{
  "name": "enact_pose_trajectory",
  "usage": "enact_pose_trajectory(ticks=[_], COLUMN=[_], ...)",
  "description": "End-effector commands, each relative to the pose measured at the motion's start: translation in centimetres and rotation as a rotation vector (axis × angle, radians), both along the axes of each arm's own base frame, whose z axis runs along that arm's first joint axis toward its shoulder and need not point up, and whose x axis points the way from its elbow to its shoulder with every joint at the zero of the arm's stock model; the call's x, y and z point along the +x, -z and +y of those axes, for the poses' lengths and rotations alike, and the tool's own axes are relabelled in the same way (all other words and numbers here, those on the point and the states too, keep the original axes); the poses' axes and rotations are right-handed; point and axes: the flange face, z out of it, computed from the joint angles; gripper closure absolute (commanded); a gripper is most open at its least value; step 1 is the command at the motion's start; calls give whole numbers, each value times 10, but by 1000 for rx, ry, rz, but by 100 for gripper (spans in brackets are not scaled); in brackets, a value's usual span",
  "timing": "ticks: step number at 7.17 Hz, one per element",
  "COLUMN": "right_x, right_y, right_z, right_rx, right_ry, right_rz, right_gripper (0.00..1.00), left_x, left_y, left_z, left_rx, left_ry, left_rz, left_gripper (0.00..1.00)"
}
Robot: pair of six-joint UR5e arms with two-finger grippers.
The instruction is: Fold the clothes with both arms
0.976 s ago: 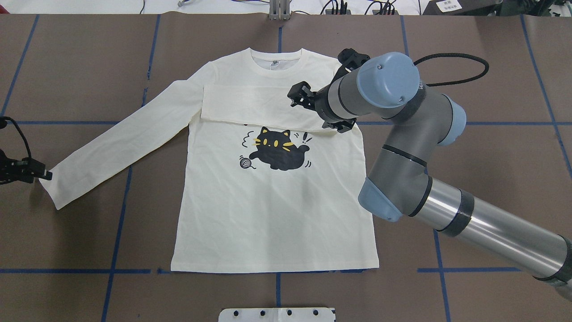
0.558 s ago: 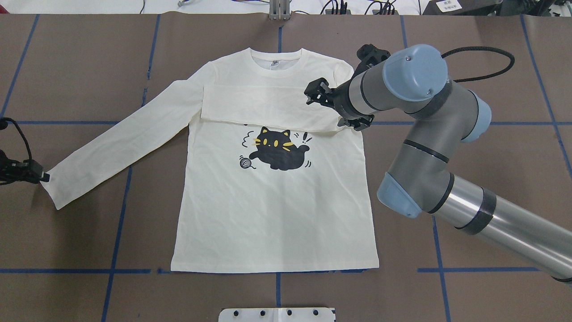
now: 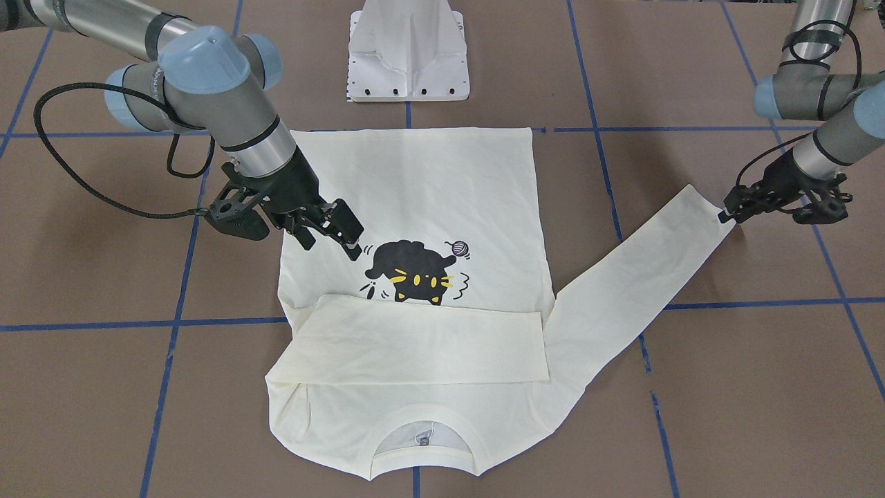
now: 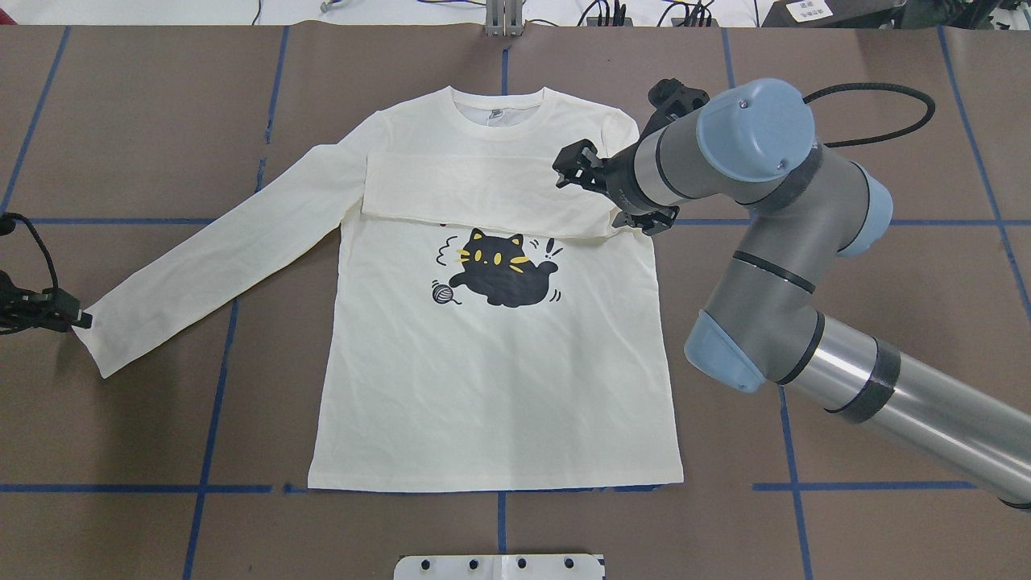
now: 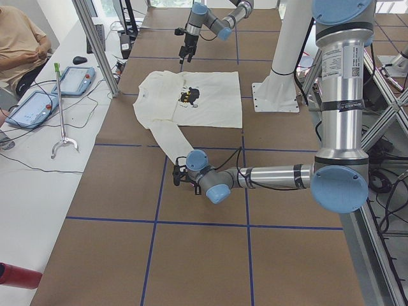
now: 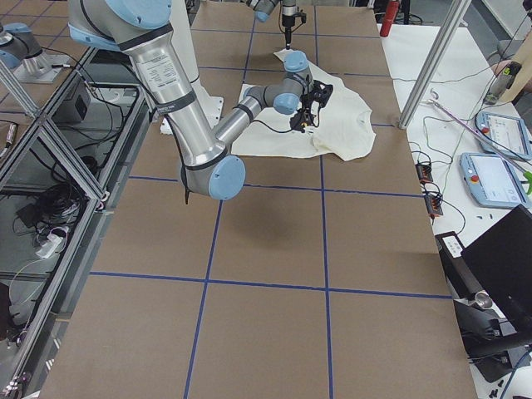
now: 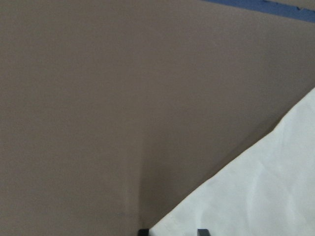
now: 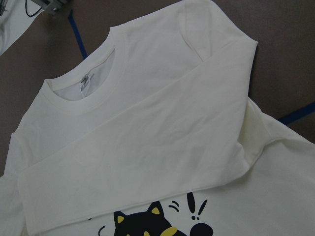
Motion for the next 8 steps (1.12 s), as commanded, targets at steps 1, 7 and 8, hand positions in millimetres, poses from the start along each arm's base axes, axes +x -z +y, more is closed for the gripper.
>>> enact_pose_trajectory(ticks=[1, 7, 8], right_x=[-1, 0, 0], right_y=[0, 1, 1], right_z=[1, 1, 1], right_rx=[0, 4, 4], right_ry=[1, -1, -1], right_rz=[0, -6, -6], right_gripper=[1, 1, 1], left_x=[0, 3, 3], left_y=[-1, -1, -2], left_z=[0, 1, 1], left_rx=[-3, -1, 6], left_ry=[1, -5, -10], left_rz=[-3, -1, -2], left_gripper=[52, 100, 100])
